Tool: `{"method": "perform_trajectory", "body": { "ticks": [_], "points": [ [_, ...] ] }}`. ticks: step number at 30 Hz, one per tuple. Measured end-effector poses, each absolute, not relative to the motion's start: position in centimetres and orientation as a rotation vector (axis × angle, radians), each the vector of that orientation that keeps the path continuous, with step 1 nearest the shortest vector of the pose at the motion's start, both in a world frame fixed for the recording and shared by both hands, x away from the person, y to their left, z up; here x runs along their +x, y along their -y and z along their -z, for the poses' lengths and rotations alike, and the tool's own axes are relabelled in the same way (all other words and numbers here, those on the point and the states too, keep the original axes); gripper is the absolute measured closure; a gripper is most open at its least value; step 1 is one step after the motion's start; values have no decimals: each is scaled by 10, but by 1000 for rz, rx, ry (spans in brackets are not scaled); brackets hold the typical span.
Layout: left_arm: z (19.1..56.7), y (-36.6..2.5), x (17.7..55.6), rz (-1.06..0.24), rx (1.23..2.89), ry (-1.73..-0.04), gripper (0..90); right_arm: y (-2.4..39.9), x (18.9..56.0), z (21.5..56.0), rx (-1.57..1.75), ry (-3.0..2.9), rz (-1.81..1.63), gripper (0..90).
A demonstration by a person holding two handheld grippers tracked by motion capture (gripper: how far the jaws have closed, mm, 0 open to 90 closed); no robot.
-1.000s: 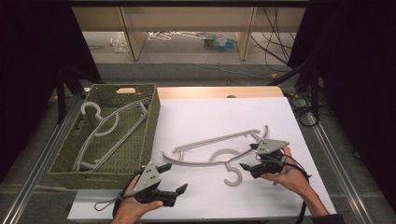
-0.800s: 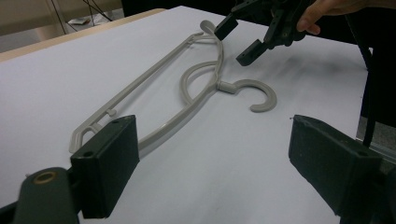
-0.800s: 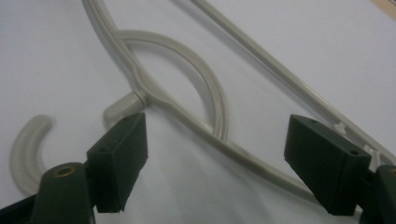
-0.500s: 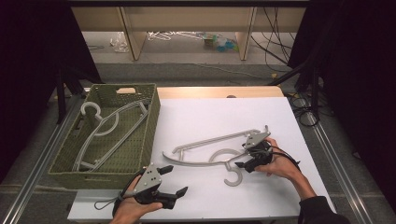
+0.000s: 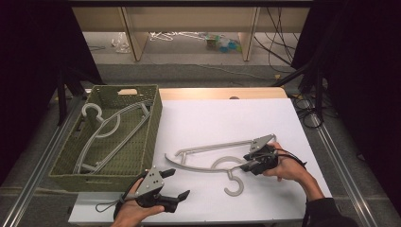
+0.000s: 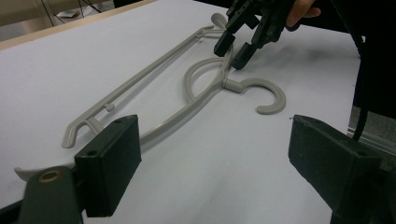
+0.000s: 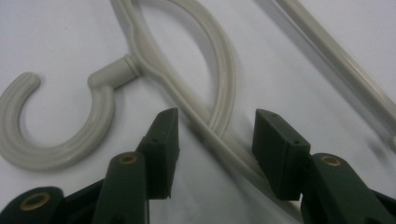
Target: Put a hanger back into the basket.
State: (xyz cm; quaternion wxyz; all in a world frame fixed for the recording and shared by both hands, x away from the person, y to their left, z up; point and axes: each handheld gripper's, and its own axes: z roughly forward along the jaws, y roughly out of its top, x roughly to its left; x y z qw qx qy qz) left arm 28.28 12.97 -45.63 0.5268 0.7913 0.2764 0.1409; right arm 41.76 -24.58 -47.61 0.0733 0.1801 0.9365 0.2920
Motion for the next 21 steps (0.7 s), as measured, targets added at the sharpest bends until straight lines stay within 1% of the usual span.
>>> {"method": "perform_trajectory", "body": {
  "ticks": [9,11,12,13,14,18,20,21],
  "points": [
    [457,-130,284,-331,1893,-659,172,252,415,471,464,-2880,-808,508],
    [456,-130,284,-337,1898,-659,172,252,414,470,443,-2897,-783,533],
    [456,-131,284,-338,1897,-660,173,252,414,470,418,-2905,-776,561],
    [456,-131,284,-339,1896,-664,174,252,413,468,380,-2918,-749,622],
    [456,-131,284,-341,1897,-664,175,253,413,466,352,-2936,-721,645],
    [456,-132,285,-347,1900,-670,178,252,411,465,293,-2940,-691,662],
    [456,-133,285,-347,1902,-670,178,252,411,465,296,-2942,-693,653],
    [457,-132,285,-346,1902,-669,178,253,412,465,310,-2942,-699,627]
  ]
}}
